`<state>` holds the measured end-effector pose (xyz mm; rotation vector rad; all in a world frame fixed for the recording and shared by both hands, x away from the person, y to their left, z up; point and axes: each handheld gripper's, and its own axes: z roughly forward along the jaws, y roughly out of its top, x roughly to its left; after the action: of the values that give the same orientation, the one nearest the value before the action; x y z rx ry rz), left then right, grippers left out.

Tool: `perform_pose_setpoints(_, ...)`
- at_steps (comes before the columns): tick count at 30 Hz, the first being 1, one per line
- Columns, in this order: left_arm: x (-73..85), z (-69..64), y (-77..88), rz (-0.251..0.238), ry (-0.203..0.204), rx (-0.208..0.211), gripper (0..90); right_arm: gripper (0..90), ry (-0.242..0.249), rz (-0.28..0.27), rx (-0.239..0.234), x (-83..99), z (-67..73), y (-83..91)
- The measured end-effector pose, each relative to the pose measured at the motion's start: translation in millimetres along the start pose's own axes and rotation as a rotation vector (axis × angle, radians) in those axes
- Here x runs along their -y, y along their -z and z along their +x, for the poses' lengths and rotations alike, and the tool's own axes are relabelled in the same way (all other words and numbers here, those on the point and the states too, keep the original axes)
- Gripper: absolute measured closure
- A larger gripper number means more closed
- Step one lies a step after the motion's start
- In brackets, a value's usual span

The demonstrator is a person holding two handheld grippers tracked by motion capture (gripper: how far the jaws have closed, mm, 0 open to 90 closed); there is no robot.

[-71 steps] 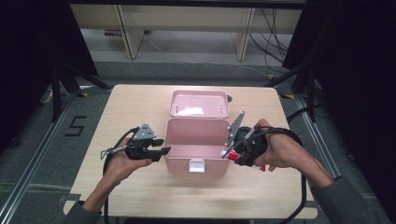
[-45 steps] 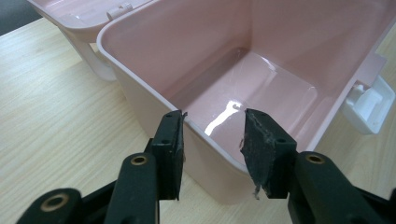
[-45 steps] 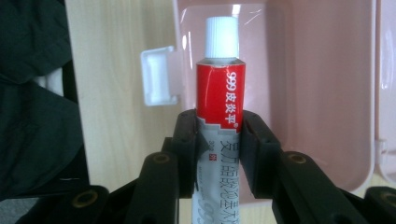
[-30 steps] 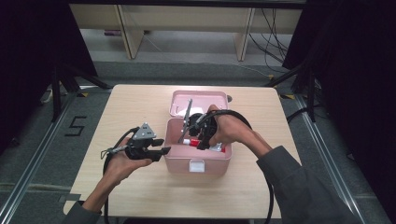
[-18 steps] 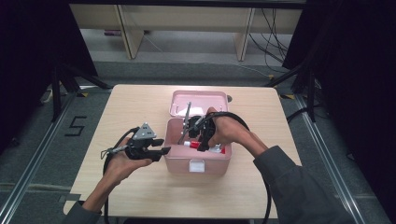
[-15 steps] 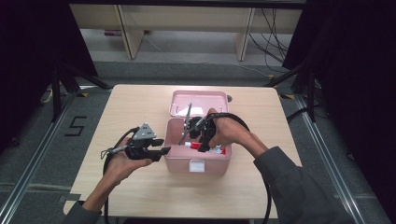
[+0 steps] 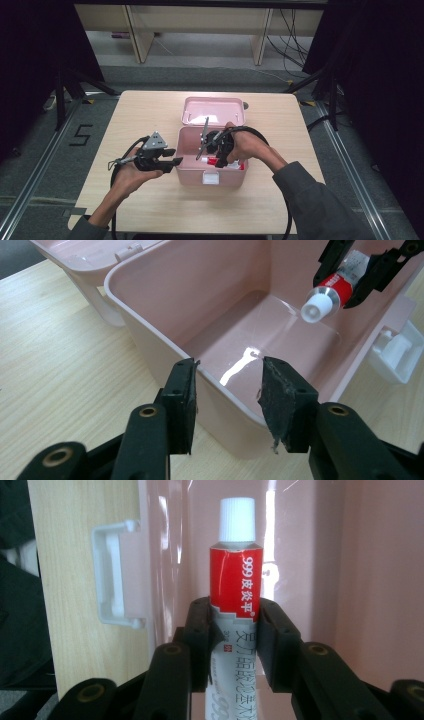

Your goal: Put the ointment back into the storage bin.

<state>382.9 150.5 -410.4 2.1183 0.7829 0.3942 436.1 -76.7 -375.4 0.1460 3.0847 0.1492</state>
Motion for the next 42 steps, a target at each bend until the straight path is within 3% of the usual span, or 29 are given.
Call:
perform_pose_setpoints(2,0.0,0.0,0.0,0.000,-0.001,-0.001,57.6,70.2,0.066,-0.028,0.005,1.3,-4.5,-4.8)
perform_pose_setpoints(5,0.1,-0.1,0.0,0.000,0.000,0.000,57.6,70.2,0.047,-0.018,0.002,2.1,-3.4,-5.6)
perform_pose_setpoints(7,0.0,0.0,0.0,0.000,0.000,-0.001,57.7,70.2,0.067,-0.030,-0.005,3.4,-5.9,-8.3)
perform_pose_setpoints(9,0.1,0.1,0.0,0.001,0.000,0.001,57.7,70.2,0.026,-0.003,-0.019,4.4,-3.0,-9.2)
perform_pose_setpoints(10,0.0,0.1,0.0,0.000,0.000,0.000,57.7,70.2,0.052,-0.014,-0.019,4.1,-4.6,-10.5)
perform_pose_setpoints(11,0.0,0.1,-0.1,0.000,0.001,0.000,57.7,70.2,0.035,-0.011,-0.018,4.6,-4.2,-10.7)
perform_pose_setpoints(14,0.1,0.4,0.0,0.000,0.000,0.002,57.6,70.2,0.050,-0.020,-0.023,5.7,-5.7,-14.6)
perform_pose_setpoints(16,0.0,0.4,0.1,0.000,0.000,0.002,57.6,70.2,0.030,-0.009,-0.032,6.0,-5.1,-16.3)
perform_pose_setpoints(17,0.0,0.5,0.0,0.000,0.000,0.002,57.6,70.1,-0.006,0.014,-0.031,5.2,-2.9,-15.4)
perform_pose_setpoints(20,0.2,0.5,0.1,-0.001,-0.001,0.002,57.6,70.2,0.061,-0.015,-0.023,5.8,-8.7,-20.4)
perform_pose_setpoints(21,0.1,0.4,0.1,0.000,-0.001,0.002,57.6,70.2,0.056,-0.013,-0.027,5.7,-8.5,-20.7)
perform_pose_setpoints(23,0.1,0.2,0.2,0.001,-0.002,0.001,57.6,70.1,-0.001,-0.012,-0.040,4.9,-5.3,-20.7)
perform_pose_setpoints(24,0.2,-0.1,0.2,0.000,-0.002,0.002,57.6,70.1,-0.032,0.018,-0.047,5.1,-4.4,-19.9)
perform_pose_setpoints(25,0.2,-0.1,0.3,0.000,-0.003,0.004,57.6,70.2,-0.032,0.019,-0.048,5.1,-4.9,-21.4)
perform_pose_setpoints(26,0.3,0.0,0.3,0.000,-0.002,0.004,57.5,70.1,0.035,-0.005,-0.038,5.6,-9.4,-25.1)
perform_pose_setpoints(27,0.2,0.1,0.2,-0.001,-0.002,0.004,57.5,70.1,0.036,-0.004,-0.040,5.3,-9.6,-26.1)
perform_pose_setpoints(29,0.2,0.3,0.2,-0.002,-0.001,0.005,57.4,70.1,0.013,0.004,-0.047,3.9,-7.7,-26.4)
perform_pose_setpoints(30,0.4,0.3,0.2,-0.002,-0.001,0.005,57.5,70.1,0.037,-0.003,-0.058,4.9,-10.3,-29.1)
perform_pose_setpoints(33,0.2,0.3,0.2,-0.002,0.000,0.005,57.4,70.1,-0.040,0.027,-0.062,4.2,-6.3,-28.4)
perform_pose_setpoints(34,0.2,0.1,0.2,-0.001,0.000,0.004,57.4,70.1,-0.039,0.024,-0.072,4.5,-7.3,-29.6)
perform_pose_setpoints(35,0.2,0.0,0.2,-0.002,0.000,0.004,57.4,70.1,0.005,-0.006,-0.070,5.3,-11.9,-32.0)
perform_pose_setpoints(42,0.3,0.4,0.2,-0.002,-0.002,0.006,57.4,70.1,-0.019,-0.008,-0.077,7.2,-15.1,-34.4)
